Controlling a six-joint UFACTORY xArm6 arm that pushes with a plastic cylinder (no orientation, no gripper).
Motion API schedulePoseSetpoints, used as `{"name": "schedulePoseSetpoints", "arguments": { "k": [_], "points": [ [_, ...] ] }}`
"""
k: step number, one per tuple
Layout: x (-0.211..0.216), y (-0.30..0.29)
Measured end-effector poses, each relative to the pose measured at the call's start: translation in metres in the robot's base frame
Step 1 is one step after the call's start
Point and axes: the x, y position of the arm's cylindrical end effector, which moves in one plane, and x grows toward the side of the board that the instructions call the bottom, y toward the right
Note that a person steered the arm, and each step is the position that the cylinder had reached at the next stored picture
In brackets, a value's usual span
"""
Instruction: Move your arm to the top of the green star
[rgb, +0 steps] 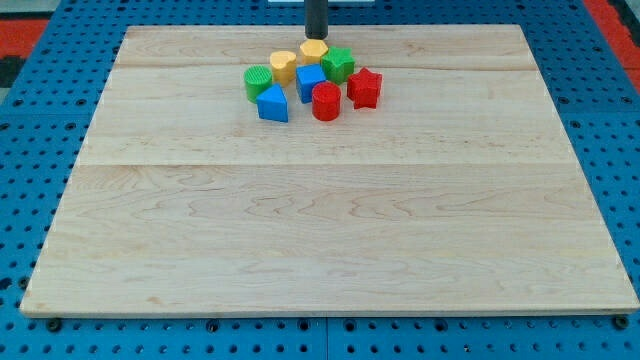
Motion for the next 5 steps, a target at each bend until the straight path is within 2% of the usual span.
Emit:
{"name": "schedulePoseSetpoints", "arguments": {
  "k": [5],
  "points": [
    [-0.0098, -0.0060]
  ]
}}
